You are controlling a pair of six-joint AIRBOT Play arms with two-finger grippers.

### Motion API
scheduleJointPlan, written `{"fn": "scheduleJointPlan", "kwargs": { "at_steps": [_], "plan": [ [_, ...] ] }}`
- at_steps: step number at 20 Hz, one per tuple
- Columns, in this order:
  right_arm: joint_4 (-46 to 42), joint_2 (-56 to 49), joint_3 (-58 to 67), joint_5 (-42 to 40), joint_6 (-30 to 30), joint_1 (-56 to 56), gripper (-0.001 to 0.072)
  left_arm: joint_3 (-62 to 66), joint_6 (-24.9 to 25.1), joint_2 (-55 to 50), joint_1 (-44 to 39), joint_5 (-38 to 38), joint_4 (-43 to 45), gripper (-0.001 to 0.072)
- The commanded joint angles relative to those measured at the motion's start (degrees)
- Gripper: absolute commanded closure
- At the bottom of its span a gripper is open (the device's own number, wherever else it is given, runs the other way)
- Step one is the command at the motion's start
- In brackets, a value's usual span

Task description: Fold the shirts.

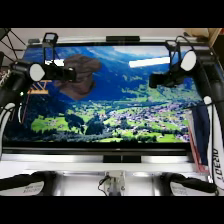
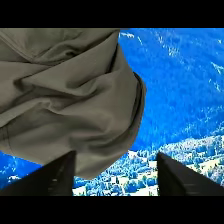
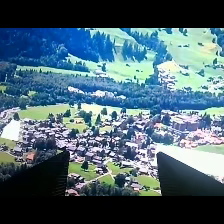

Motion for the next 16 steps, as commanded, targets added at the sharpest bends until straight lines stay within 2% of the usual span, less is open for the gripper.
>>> {"fn": "scheduleJointPlan", "kwargs": {
  "at_steps": [1,3,5,6,10,16],
  "plan": [
    [0.07,-0.02,0.04,-0.61,-0.07,0.07,0.0055,-0.13,-1.81,-2.73,1.18,-5.46,0.59,0.0184],
    [1.6,-0.02,0.04,0.63,-0.07,0.04,0.0055,-0.17,-2.8,-8.09,4.61,-14.27,-0.85,0.0098],
    [3.93,-0.02,0.04,1.81,-0.04,0.04,0.0055,-1.03,-2.64,-13.09,9.01,-16.59,-7.5,0.0066],
    [5.25,-0.02,0.04,2.23,-0.04,0.04,0.0055,-1.16,-2.67,-14.99,11.32,-15.45,-12.74,0.0024],
    [7.65,-0.02,0.04,2.29,-0.24,0.07,0.0055,-1.22,-2.71,-19.34,17.05,-5.73,-27.74,0.0025],
    [7.63,-0.02,0.04,2.54,-0.24,0.07,0.0055,-1.2,-2.64,-25.18,17.79,-1.51,-36.74,0.004]
  ]
}}
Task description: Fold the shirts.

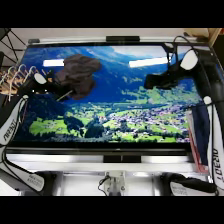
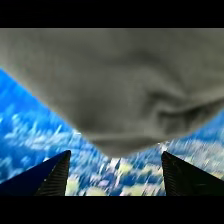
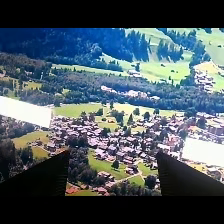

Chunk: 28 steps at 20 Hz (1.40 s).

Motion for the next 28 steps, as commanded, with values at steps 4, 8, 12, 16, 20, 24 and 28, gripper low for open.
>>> {"fn": "scheduleJointPlan", "kwargs": {
  "at_steps": [4,8,12,16,20,24,28],
  "plan": [
    [0.44,0.0,0.04,0.94,0.02,0.04,0.0055,-0.02,2.21,-4.44,0.35,8.74,-13.09,0.0158],
    [0.46,0.0,0.04,0.98,0.04,0.04,0.0055,0.31,2.21,-4.42,0.55,11.67,-13.49,0.045],
    [0.55,0.2,0.07,1.77,0.11,0.04,0.0055,5.57,15.72,-2.23,1.92,4.74,-18.84,0.0677],
    [0.9,5.99,0.11,2.75,-0.46,0.02,0.0055,8.2,36.28,12.33,0.96,0.26,-32.35,0.0678],
    [-4.31,19.02,0.11,7.32,-0.92,0.02,0.0056,8.09,35.71,31.52,-3.13,-5.92,-32.06,0.0678],
    [-11.3,32.65,0.11,11.3,-0.22,0.02,0.0056,2.03,31.56,40.87,-17.64,-2.82,-28.96,0.0677],
    [-20.48,40.98,0.11,11.34,2.4,0.02,0.0055,-10.51,27.41,37.07,-37.81,12.31,-26.47,0.0677]
  ]
}}
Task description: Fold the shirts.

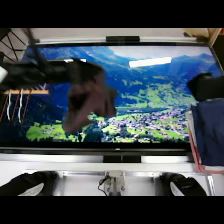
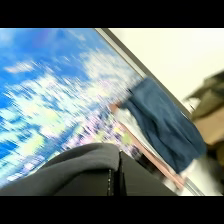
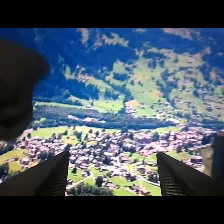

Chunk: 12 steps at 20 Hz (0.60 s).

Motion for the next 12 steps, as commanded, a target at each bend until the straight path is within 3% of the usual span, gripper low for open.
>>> {"fn": "scheduleJointPlan", "kwargs": {
  "at_steps": [1,3,5,6,7,8,11,12],
  "plan": [
    [-7.69,6.99,0.0,1.18,3.56,0.02,0.0056,-9.73,-2.54,-3.13,-16.41,15.21,1.51,0.0677],
    [-7.21,7.28,-0.07,3.61,5.05,0.02,0.0056,-11.3,-6.97,-9.92,-21.9,19.02,1.46,0.0676],
    [-6.64,6.21,-1.46,6.54,7.48,0.02,0.0057,-10.82,-13.03,-15.98,-23.21,17.22,1.05,0.0676],
    [-5.81,5.35,-2.99,7.76,7.5,0.02,0.0057,-10.38,-13.66,-17.73,-22.4,15.02,1.07,0.0592],
    [-5.03,4.48,-4.96,8.09,7.5,0.02,0.0057,-9.86,-13.64,-18.56,-20.5,11.78,1.09,0.0185],
    [-3.82,3.48,-7.58,7.69,7.5,0.02,0.0056,-9.35,-13.6,-18.58,-17.75,7.85,1.11,-0.0011],
    [-1.92,-0.66,-17.18,4.57,7.28,0.02,0.0056,-6.36,-14.16,-17.07,-3.8,-12.22,6.64,-0.0001],
    [-1.86,-2.67,-21.57,2.95,6.8,0.02,0.0056,-6.36,-18.01,-15.87,1.53,-18.27,14.64,0.0144]
  ]
}}
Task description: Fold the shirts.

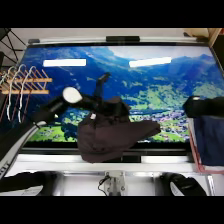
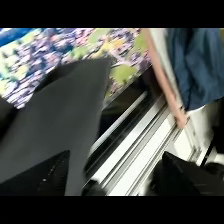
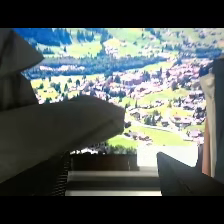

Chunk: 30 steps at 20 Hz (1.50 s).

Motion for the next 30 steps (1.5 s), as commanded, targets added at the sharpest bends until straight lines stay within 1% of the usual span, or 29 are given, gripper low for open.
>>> {"fn": "scheduleJointPlan", "kwargs": {
  "at_steps": [1,2,3,4,5,6,8,10,13,16,18,19,21,22,23,24,25,27,30],
  "plan": [
    [1.57,-5.95,-12.35,-2.91,-0.26,0.02,0.0056,0.59,-8.66,1.97,14.73,-22.73,19.37,0.0226],
    [3.17,-8.44,-15.69,-2.91,-1.03,0.02,0.0056,-1.44,-10.54,4.17,18.67,-27.39,27.58,0.0225],
    [5.68,-11.26,-18.93,-3.23,-2.95,0.02,0.0056,-4.94,-10.43,7.02,21.79,-29.51,31.85,0.0224],
    [7.34,-13.49,-21.09,-3.91,-4.9,0.02,0.0056,-10.29,-10.19,10.82,24.7,-29.62,32.96,0.02],
    [7.87,-15.67,-22.58,-4.61,-6.69,0.02,0.0056,-16.09,-9.94,14.62,26.95,-28.68,32.06,0.0168],
    [7.63,-17.94,-23.43,-5.33,-7.8,0.0,0.0056,-22.75,-9.97,18.73,28.63,-26.53,29.55,0.0169],
    [6.51,-21.86,-23.52,-7.13,-8.72,-0.04,0.0056,-34.75,-9.99,25.44,29.31,-20.44,23.04,0.0169],
    [7.61,-24.5,-23.52,-9.11,-8.83,-1.22,0.0056,-43.41,-10.01,28.3,28.76,-15.37,16.92,0.0172],
    [9.4,-26.12,-23.52,-9.16,-10.82,-4.72,0.0057,-50.82,-10.01,28.04,26.18,-11.89,13.05,0.0175],
    [12.35,-26.12,-23.52,-9.29,-12.09,-10.58,0.0057,-52.83,-10.21,28.02,22.67,-6.82,8.81,0.0176],
    [15.34,-26.14,-23.52,-10.86,-13.09,-14.47,0.0055,-52.83,-12.9,27.91,19.5,-2.73,8.61,0.0179],
    [15.63,-26.14,-23.52,-12.24,-13.99,-15.67,0.0054,-52.83,-14.53,27.5,17.81,-1.27,8.24,0.0207],
    [14.71,-26.14,-23.54,-15.34,-15.19,-16.04,0.0054,-52.83,-16.09,26.16,13.81,1.64,7.82,0.0354],
    [13.99,-26.14,-23.54,-17.46,-15.21,-15.78,0.0054,-52.83,-16.09,25.53,12.39,2.38,7.82,0.0451],
    [13.86,-26.29,-23.52,-19.67,-15.19,-15.78,0.0054,-52.83,-16.06,25.03,11.52,2.58,7.85,0.0589],
    [13.75,-26.73,-23.54,-21.16,-15.13,-15.78,0.0054,-52.83,-16.04,24.9,11.06,2.58,7.85,0.0659],
    [13.75,-27.78,-23.54,-21.99,-15.21,-15.78,0.0054,-52.81,-16.04,24.98,11.02,2.6,7.85,0.0675],
    [13.99,-30.95,-23.54,-21.86,-15.76,-15.76,0.0054,-52.7,-15.78,24.96,11.02,2.6,7.87,0.0676],
    [15.54,-35.47,-23.54,-20.61,-19.08,-15.76,0.0054,-52.7,-15.82,24.96,11.02,2.58,7.87,0.0676]
  ]
}}
